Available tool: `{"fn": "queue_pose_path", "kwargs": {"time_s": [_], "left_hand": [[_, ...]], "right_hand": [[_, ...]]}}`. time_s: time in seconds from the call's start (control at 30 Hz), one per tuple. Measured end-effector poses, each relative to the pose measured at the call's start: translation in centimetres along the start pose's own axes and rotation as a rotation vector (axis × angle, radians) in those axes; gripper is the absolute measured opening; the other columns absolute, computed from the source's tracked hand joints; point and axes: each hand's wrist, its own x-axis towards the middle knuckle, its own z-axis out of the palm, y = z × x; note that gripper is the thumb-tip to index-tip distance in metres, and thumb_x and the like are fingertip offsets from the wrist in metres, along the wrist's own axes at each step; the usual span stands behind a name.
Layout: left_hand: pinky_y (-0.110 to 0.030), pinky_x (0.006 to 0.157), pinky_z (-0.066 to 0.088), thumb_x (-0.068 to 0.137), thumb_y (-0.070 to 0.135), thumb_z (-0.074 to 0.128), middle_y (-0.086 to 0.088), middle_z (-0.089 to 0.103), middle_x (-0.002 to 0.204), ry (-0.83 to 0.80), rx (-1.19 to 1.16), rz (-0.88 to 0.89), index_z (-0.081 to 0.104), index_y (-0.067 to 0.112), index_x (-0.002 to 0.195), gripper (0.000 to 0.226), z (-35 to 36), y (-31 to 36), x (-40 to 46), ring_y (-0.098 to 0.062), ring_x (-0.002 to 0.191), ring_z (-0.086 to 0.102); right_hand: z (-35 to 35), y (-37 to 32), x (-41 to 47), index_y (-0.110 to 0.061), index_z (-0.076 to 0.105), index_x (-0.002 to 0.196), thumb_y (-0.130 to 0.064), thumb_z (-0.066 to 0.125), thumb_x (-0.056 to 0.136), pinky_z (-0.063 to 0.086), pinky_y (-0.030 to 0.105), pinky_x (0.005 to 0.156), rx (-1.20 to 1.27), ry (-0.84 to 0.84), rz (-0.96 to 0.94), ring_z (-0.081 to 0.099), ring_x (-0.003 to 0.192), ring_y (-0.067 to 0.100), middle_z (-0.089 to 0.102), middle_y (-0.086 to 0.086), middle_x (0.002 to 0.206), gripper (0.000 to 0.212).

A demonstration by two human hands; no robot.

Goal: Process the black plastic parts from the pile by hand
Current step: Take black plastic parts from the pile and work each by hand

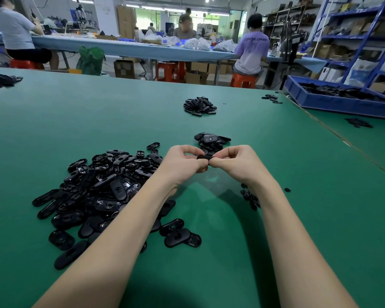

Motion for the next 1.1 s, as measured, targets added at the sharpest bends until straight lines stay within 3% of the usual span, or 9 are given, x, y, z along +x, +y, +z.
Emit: {"fn": "queue_pose_path", "kwargs": {"time_s": [0.27, 0.4, 0.5, 0.63, 0.7, 0.83, 1.0, 1.1], "left_hand": [[-0.042, 0.097, 0.056, 0.08, 0.005, 0.075, -0.007, 0.077, 0.078, 0.046, 0.104, 0.001, 0.067, 0.017, 0.089, 0.017, 0.0, -0.5, 0.2, -0.018, 0.078, 0.072], [-0.041, 0.098, 0.055, 0.081, 0.004, 0.076, -0.006, 0.077, 0.078, 0.018, -0.003, 0.027, 0.068, 0.016, 0.091, 0.017, -0.2, -0.7, 0.2, -0.018, 0.076, 0.073], [-0.04, 0.098, 0.056, 0.084, 0.002, 0.073, -0.007, 0.078, 0.081, 0.007, -0.052, 0.025, 0.069, 0.014, 0.094, 0.016, -0.4, -0.9, 0.4, -0.017, 0.073, 0.072], [-0.041, 0.099, 0.056, 0.086, 0.007, 0.07, -0.006, 0.078, 0.091, -0.007, -0.055, 0.023, 0.07, 0.015, 0.104, 0.019, -0.2, -1.0, 0.7, -0.019, 0.082, 0.076], [-0.043, 0.097, 0.056, 0.085, 0.013, 0.07, 0.001, 0.077, 0.084, 0.008, 0.003, 0.041, 0.069, 0.017, 0.103, 0.019, -0.2, -1.0, 0.8, -0.023, 0.088, 0.076], [-0.042, 0.094, 0.058, 0.086, 0.017, 0.07, 0.006, 0.075, 0.072, -0.001, 0.067, 0.038, 0.07, 0.018, 0.097, 0.011, -0.3, -1.0, 0.9, -0.022, 0.087, 0.076], [-0.042, 0.09, 0.06, 0.088, 0.021, 0.071, 0.008, 0.074, 0.068, -0.066, 0.148, 0.039, 0.071, 0.019, 0.092, 0.005, 0.3, -1.2, 0.5, -0.019, 0.083, 0.076], [-0.041, 0.088, 0.06, 0.087, 0.023, 0.071, 0.008, 0.073, 0.068, -0.061, 0.185, 0.063, 0.071, 0.021, 0.088, 0.002, 0.5, -1.3, 0.4, -0.018, 0.082, 0.075]], "right_hand": [[0.3, 0.0, -0.1, -0.02, 0.073, 0.074, -0.022, 0.081, 0.076, 0.031, 0.006, 0.042, -0.018, -0.006, -0.003, 0.046, 0.041, -0.005, 0.052, -0.022, 0.043, 0.008], [-0.3, 0.1, -0.2, -0.02, 0.072, 0.084, -0.021, 0.081, 0.08, 0.04, 0.013, 0.054, 0.035, -0.025, -0.069, 0.049, 0.051, 0.0, 0.062, -0.014, 0.062, 0.01], [-0.7, 0.3, -0.5, -0.029, 0.072, 0.093, -0.021, 0.083, 0.08, 0.041, 0.013, 0.055, 0.011, -0.082, -0.139, 0.053, 0.053, 0.0, 0.066, -0.012, 0.071, 0.019], [-0.6, 0.9, -0.1, -0.035, 0.072, 0.088, -0.025, 0.08, 0.08, 0.042, 0.015, 0.053, -0.132, 0.054, -0.141, 0.054, 0.052, -0.004, 0.069, -0.014, 0.072, 0.015], [-0.9, 1.3, 0.2, -0.035, 0.071, 0.089, -0.033, 0.078, 0.079, 0.044, 0.023, 0.06, -0.222, 0.153, -0.062, 0.058, 0.06, -0.005, 0.069, -0.018, 0.075, 0.012], [-1.6, 1.9, 1.4, -0.033, 0.069, 0.091, -0.036, 0.074, 0.081, 0.043, 0.027, 0.075, -0.368, 0.345, 0.115, 0.066, 0.095, 0.015, 0.072, -0.017, 0.092, 0.011], [-1.4, 1.2, 4.3, -0.029, 0.073, 0.099, -0.035, 0.075, 0.082, 0.046, 0.035, 0.095, -0.48, 0.361, 0.218, 0.062, 0.114, 0.027, 0.073, 0.001, 0.11, 0.018], [-0.6, 1.1, 5.4, -0.027, 0.074, 0.101, -0.036, 0.075, 0.083, 0.042, 0.036, 0.096, -0.526, 0.332, 0.245, 0.062, 0.114, 0.029, 0.071, 0.004, 0.113, 0.02]]}}
